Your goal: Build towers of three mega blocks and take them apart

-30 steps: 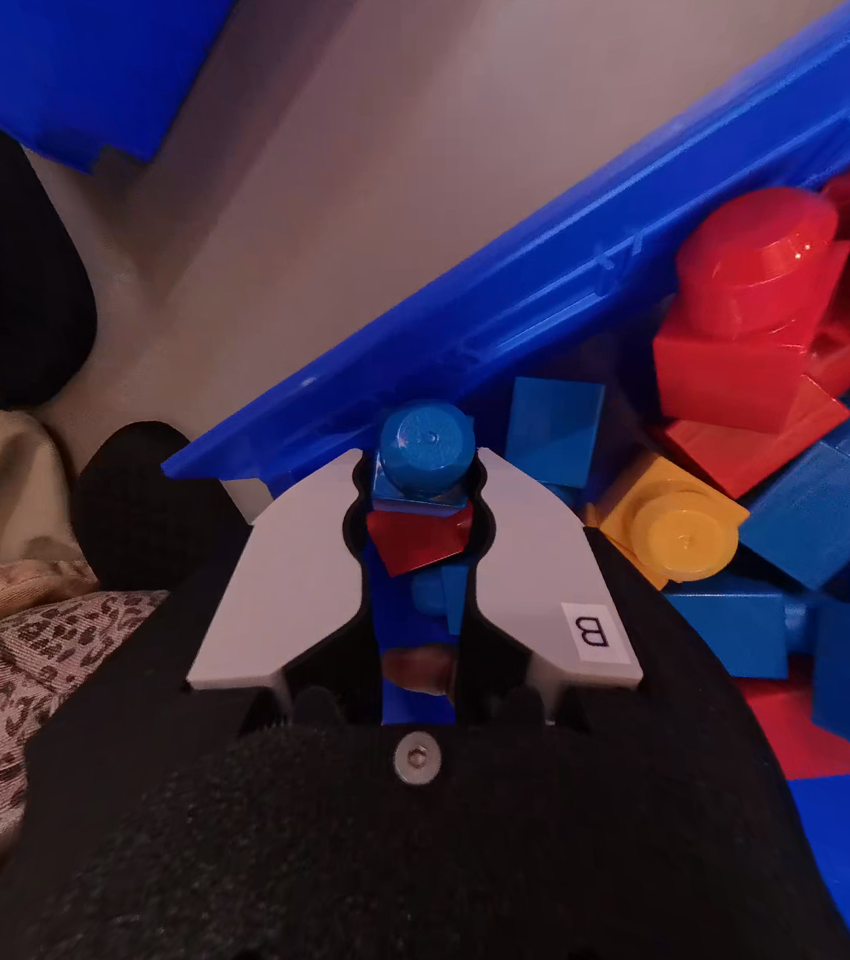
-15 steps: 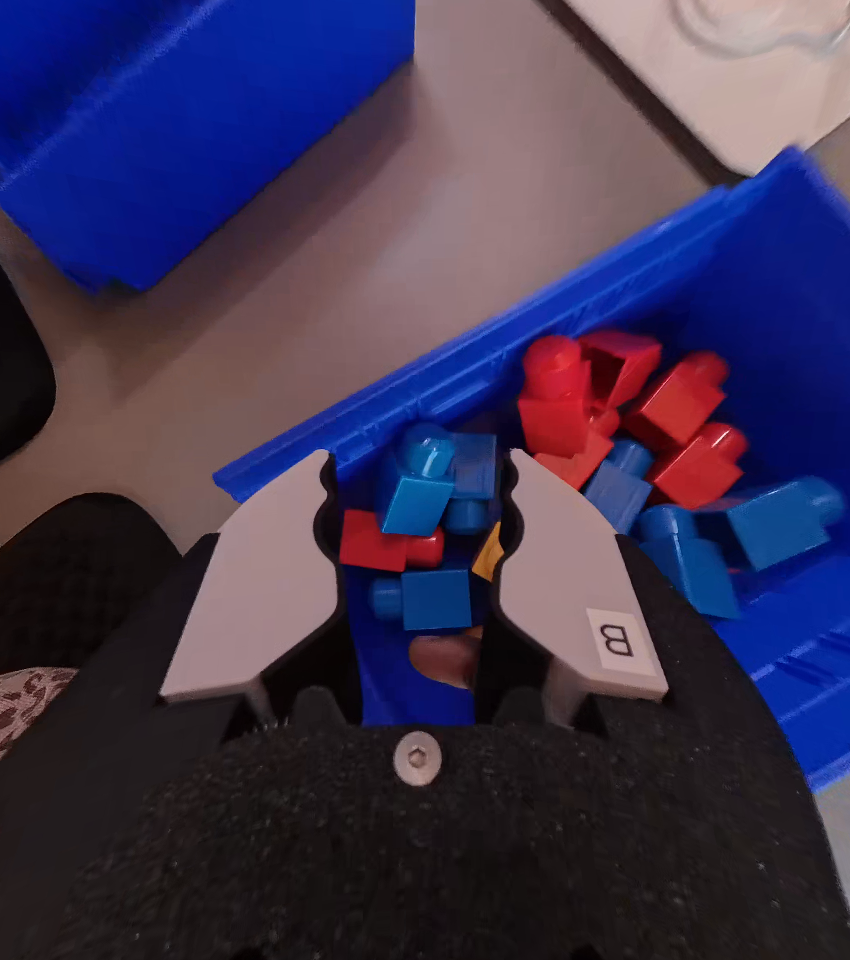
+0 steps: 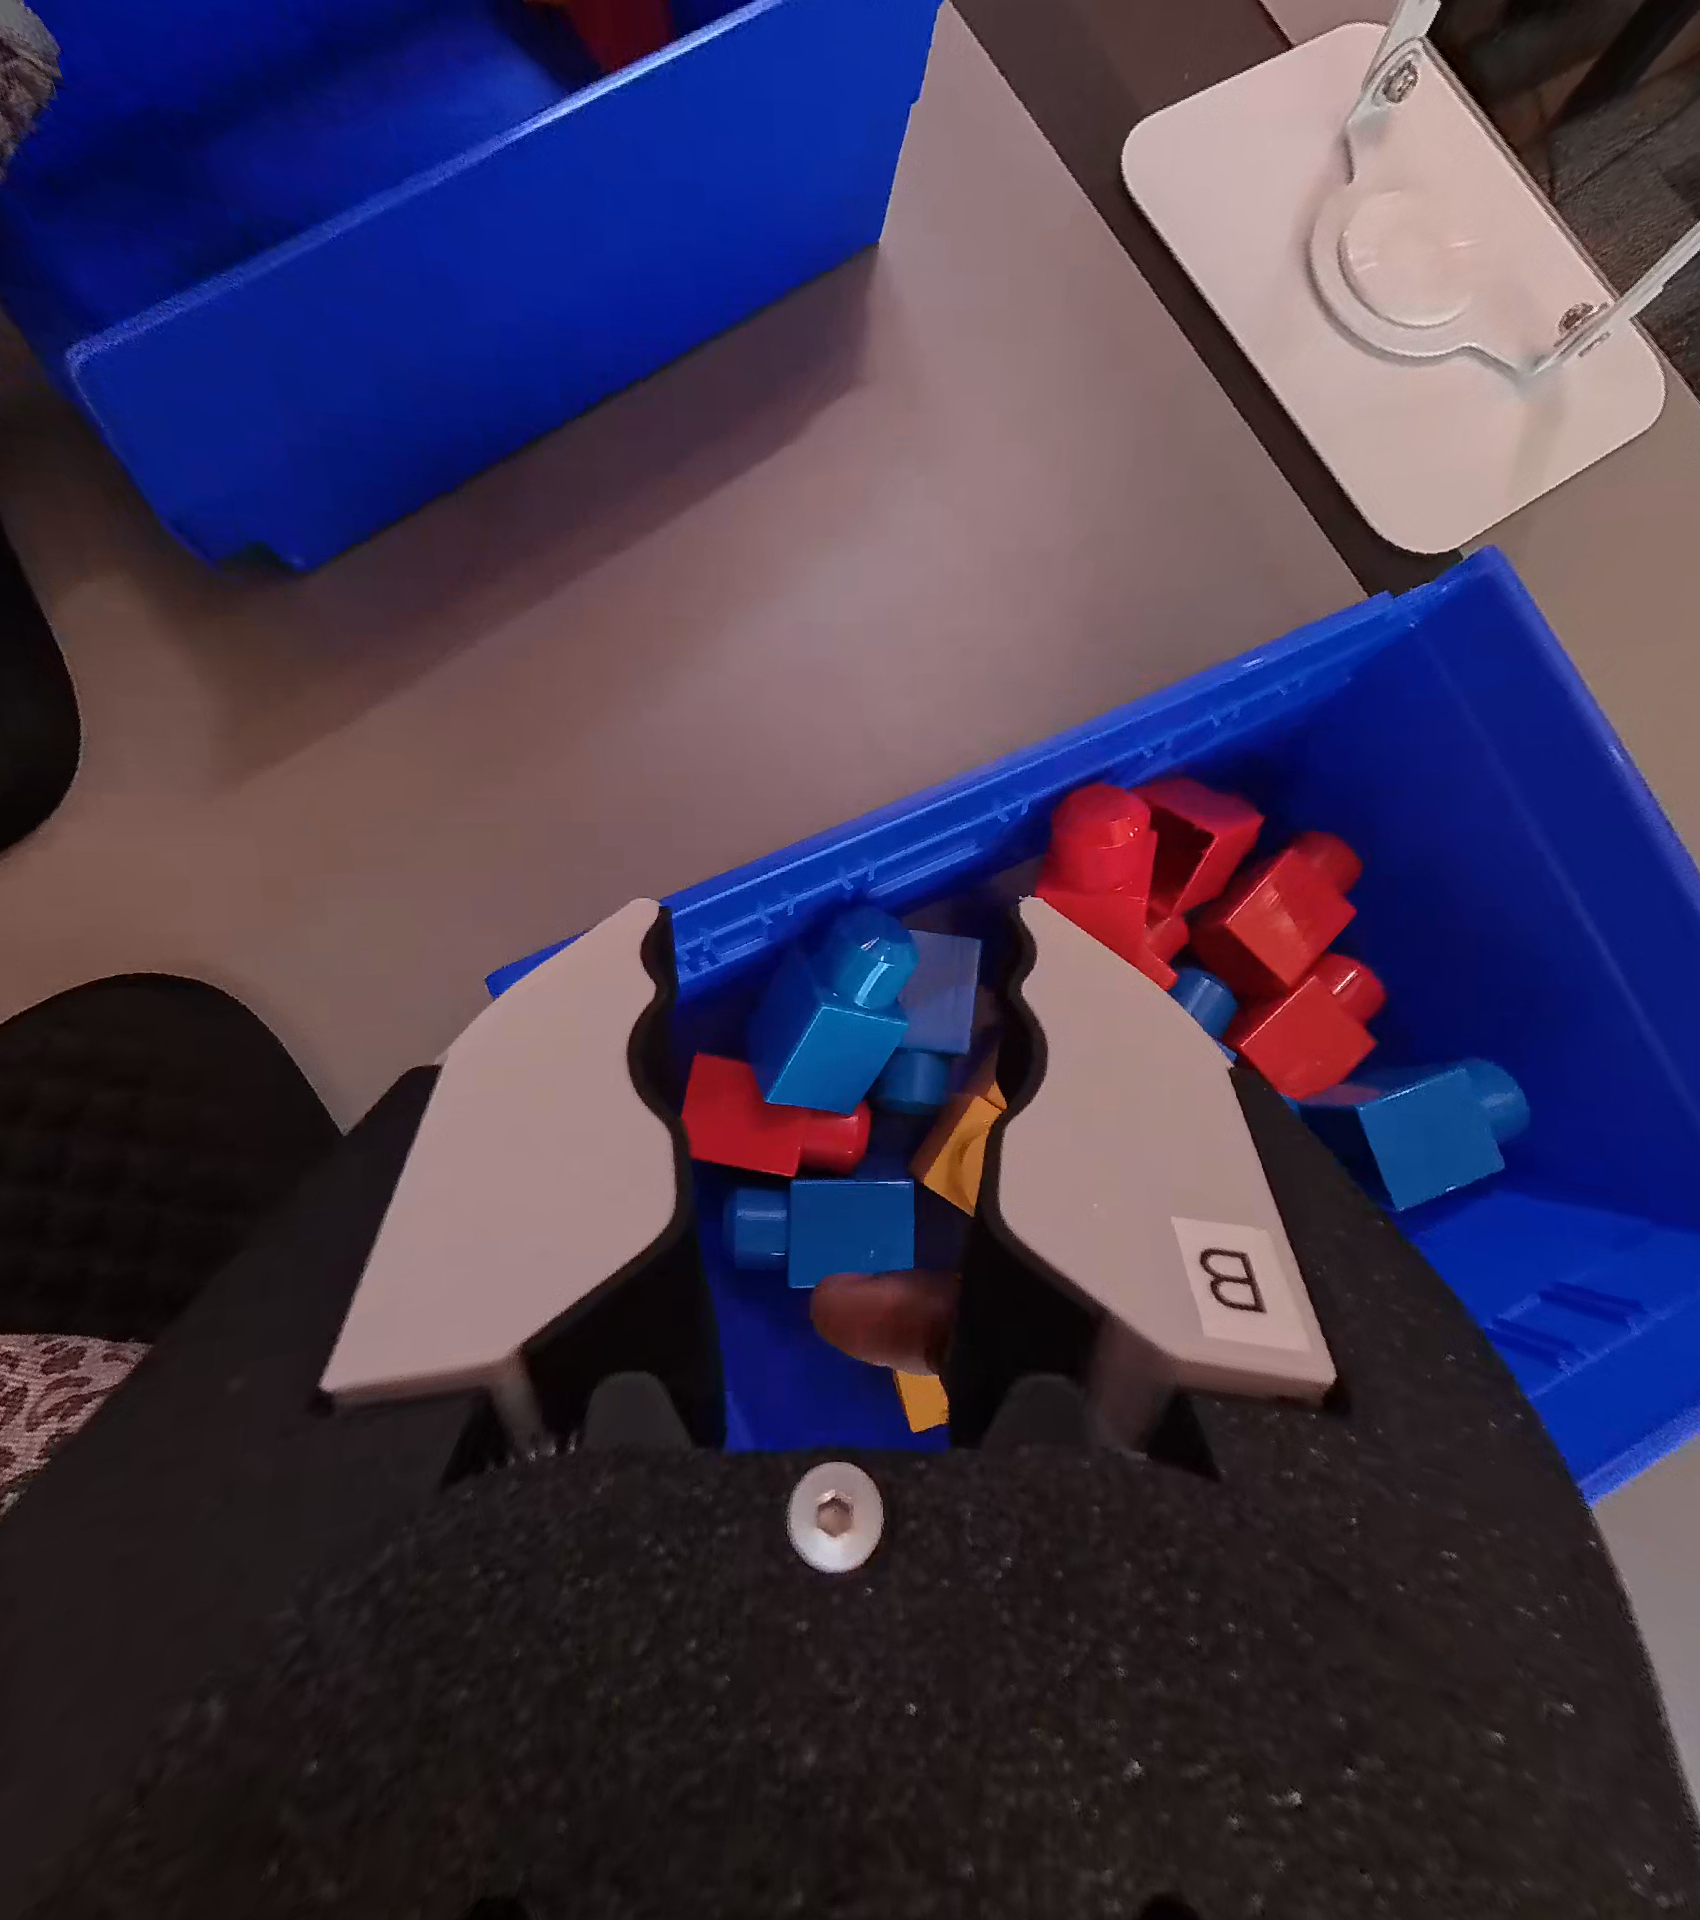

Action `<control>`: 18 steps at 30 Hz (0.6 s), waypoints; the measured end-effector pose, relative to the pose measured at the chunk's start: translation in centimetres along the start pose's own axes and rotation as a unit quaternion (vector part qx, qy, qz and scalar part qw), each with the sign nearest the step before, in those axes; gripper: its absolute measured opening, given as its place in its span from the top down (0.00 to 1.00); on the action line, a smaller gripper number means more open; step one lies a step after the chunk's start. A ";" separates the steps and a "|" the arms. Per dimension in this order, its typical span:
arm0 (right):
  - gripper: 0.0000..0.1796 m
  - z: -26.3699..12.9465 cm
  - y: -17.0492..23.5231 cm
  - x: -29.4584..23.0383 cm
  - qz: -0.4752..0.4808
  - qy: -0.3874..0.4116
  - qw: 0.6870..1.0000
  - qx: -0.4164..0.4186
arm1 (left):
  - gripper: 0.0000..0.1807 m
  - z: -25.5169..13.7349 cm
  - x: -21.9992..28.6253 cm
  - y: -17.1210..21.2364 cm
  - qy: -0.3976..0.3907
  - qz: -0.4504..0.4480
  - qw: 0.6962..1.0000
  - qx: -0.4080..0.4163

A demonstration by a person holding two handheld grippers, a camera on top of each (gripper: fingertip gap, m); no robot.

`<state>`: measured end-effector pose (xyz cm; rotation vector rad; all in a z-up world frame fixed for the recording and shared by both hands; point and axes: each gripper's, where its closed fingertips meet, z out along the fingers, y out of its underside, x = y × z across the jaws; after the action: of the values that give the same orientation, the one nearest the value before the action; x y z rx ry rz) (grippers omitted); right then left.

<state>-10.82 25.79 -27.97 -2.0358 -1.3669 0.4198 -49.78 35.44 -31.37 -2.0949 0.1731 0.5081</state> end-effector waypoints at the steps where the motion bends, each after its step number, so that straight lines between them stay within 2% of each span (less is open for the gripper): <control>1: 0.67 0.0 0.0 0.0 0.000 0.001 1.000 0.000 | 0.76 0.0 0.2 0.0 0.005 -0.002 1.000 -0.003; 7: 0.68 -0.2 -0.5 0.2 -0.013 0.012 1.000 0.013 | 0.79 -1.0 1.6 -0.3 0.083 -0.029 0.996 -0.007; 11: 0.69 -0.6 -3.2 0.1 -0.052 0.023 0.995 0.077 | 0.79 -3.9 1.5 -3.5 0.159 -0.109 0.979 0.067; 14: 0.66 -1.0 -7.2 -0.6 -0.110 0.037 0.978 0.171 | 0.79 -8.0 1.2 -7.3 0.252 -0.194 0.934 0.165; 18: 0.56 -1.2 -13.2 -2.0 -0.205 0.095 0.930 0.291 | 0.79 -14.4 0.5 -11.6 0.362 -0.269 0.845 0.289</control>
<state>-20.25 26.87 -18.50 -1.2381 -1.3077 0.3711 -41.50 29.84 -15.80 -1.5311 0.1338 -0.6319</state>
